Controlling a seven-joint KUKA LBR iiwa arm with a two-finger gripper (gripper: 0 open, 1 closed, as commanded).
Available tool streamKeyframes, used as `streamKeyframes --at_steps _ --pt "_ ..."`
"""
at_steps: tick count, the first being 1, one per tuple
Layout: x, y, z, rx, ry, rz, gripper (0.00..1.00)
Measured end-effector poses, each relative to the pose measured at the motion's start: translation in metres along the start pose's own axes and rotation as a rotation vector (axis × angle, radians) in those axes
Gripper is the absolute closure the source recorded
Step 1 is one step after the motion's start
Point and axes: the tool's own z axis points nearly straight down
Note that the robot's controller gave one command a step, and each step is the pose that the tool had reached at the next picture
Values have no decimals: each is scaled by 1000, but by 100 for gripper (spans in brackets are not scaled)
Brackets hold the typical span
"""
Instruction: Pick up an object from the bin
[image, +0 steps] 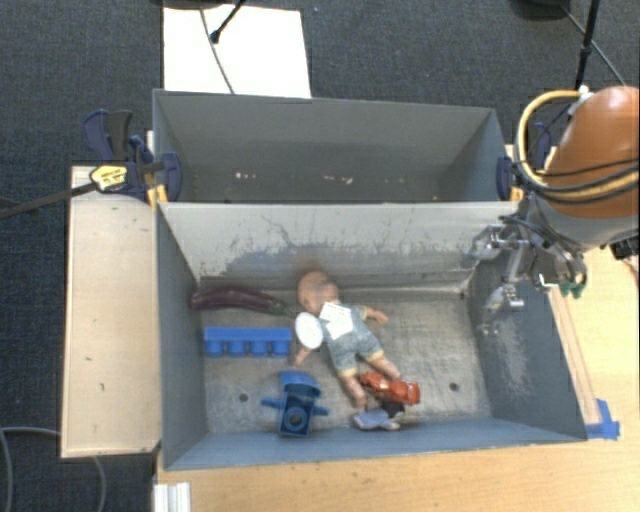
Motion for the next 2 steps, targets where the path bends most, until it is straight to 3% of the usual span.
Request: streamKeyframes --at_steps 1,2 --pt "-2 0 -4 1 -8 -3 0" --pt "6 23 49 0 -11 99 0"
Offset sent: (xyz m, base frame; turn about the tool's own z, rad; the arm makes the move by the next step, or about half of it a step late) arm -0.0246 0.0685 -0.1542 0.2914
